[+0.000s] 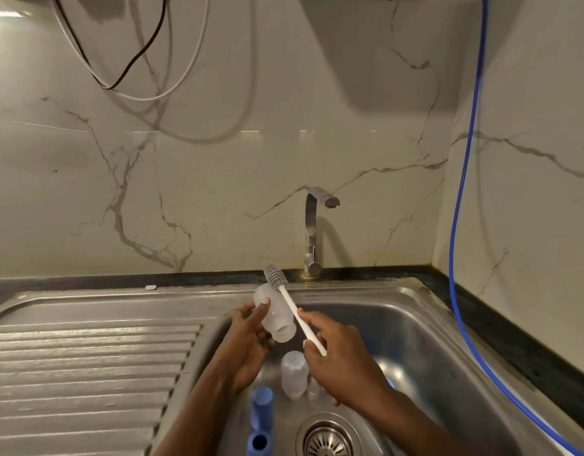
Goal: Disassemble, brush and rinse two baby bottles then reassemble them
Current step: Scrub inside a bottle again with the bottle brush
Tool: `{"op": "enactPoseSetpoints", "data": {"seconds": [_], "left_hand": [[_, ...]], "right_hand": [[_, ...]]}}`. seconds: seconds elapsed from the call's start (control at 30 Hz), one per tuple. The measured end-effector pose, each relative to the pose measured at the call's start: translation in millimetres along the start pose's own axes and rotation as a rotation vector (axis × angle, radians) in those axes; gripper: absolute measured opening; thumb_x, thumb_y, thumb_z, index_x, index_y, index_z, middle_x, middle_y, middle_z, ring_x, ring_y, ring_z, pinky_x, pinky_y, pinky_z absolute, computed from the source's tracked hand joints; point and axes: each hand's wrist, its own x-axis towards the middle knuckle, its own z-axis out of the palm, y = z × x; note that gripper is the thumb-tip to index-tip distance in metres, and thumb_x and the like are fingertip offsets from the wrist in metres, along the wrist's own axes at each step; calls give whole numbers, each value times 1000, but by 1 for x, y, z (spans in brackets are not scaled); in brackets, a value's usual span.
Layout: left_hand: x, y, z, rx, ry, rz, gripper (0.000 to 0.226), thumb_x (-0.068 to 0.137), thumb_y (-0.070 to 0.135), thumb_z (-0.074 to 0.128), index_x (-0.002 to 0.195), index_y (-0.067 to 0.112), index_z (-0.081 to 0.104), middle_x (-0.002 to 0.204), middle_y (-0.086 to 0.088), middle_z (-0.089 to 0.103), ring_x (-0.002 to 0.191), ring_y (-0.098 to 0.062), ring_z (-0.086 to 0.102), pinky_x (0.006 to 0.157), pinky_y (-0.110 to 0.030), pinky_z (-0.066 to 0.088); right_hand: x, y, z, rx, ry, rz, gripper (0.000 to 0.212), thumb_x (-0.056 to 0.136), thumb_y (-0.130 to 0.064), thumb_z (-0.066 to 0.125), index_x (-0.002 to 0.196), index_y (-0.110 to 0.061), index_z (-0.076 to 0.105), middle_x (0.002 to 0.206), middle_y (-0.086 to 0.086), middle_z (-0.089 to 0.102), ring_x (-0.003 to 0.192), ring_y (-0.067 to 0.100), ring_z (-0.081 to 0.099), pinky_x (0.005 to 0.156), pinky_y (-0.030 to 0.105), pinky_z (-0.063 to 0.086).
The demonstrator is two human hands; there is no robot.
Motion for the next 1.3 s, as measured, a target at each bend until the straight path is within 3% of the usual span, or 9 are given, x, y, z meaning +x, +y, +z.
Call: {"op": "enactPoseSetpoints", "data": {"seconds": [0.13, 0.2, 0.37, 0.47, 0.73, 0.87, 1.03, 1.2, 1.3], "left_hand": [[6, 6, -13, -102, 85, 71, 51, 88, 14, 66, 135, 9, 46, 127, -21, 59, 110, -36, 63, 78, -42, 56], [9, 14, -24, -235, 175, 105, 43, 94, 10, 55, 136, 7, 45, 127, -22, 56, 108, -33, 60, 83, -42, 53], [8, 22, -34, -315, 208, 113, 26, 103, 30, 44, 110, 8, 55, 88, -13, 63, 79, -24, 62, 66, -37, 58], [9, 20, -30, -240, 145, 127, 32, 92, 38, 54, 100, 8, 60, 76, -7, 68, 68, -16, 67, 75, -33, 53], [6, 6, -16, -38, -81, -18, 57, 86, 32, 70, 132, 2, 53, 124, -25, 63, 114, -39, 62, 99, -50, 50], [4, 7, -12, 71, -65, -30, 61, 79, 19, 70, 135, 5, 49, 125, -25, 61, 112, -38, 62, 87, -46, 55], [10, 18, -29, -296, 61, 98, 56, 88, 22, 62, 138, 1, 45, 127, -23, 55, 99, -31, 64, 71, -36, 61], [14, 21, -42, -363, 188, 178, 38, 102, 14, 39, 139, 12, 41, 109, -21, 56, 77, -27, 65, 51, -33, 58], [6, 19, -30, -237, 141, 134, 29, 101, 20, 38, 119, 1, 51, 90, -15, 57, 64, -20, 64, 53, -26, 55]], "right_hand": [[-6, 2, 3, 5, -41, -21, 50, 90, -20, 52, 136, -40, 50, 91, -7, 62, 70, 4, 56, 65, 14, 47], [-11, -1, 5, -14, -90, -37, 50, 86, -20, 54, 131, -43, 53, 80, -9, 60, 65, 4, 53, 62, 8, 41], [-18, -5, 17, 7, -176, -76, 47, 84, -24, 53, 120, -55, 52, 78, -6, 56, 61, 2, 46, 61, 10, 37], [-16, -2, 24, -16, -139, -74, 49, 85, -27, 51, 127, -52, 45, 84, -2, 56, 63, 1, 44, 63, 10, 35], [-3, -6, -4, -7, -45, -41, 46, 90, -15, 52, 128, -40, 56, 74, -10, 58, 54, 5, 54, 46, 13, 43], [-4, -4, -7, 15, -25, -24, 46, 92, -17, 51, 131, -42, 53, 74, -14, 56, 55, 7, 55, 44, 11, 44], [-13, 1, 11, -4, -121, -53, 50, 86, -23, 53, 130, -47, 49, 79, -8, 56, 67, 4, 48, 63, 12, 38], [-17, -3, 20, -1, -188, -74, 48, 85, -23, 52, 126, -47, 49, 84, -1, 54, 62, 2, 44, 58, 5, 32], [-13, -3, 20, -7, -147, -81, 47, 86, -23, 53, 128, -43, 51, 80, -3, 54, 62, 3, 46, 58, 6, 35]]}}
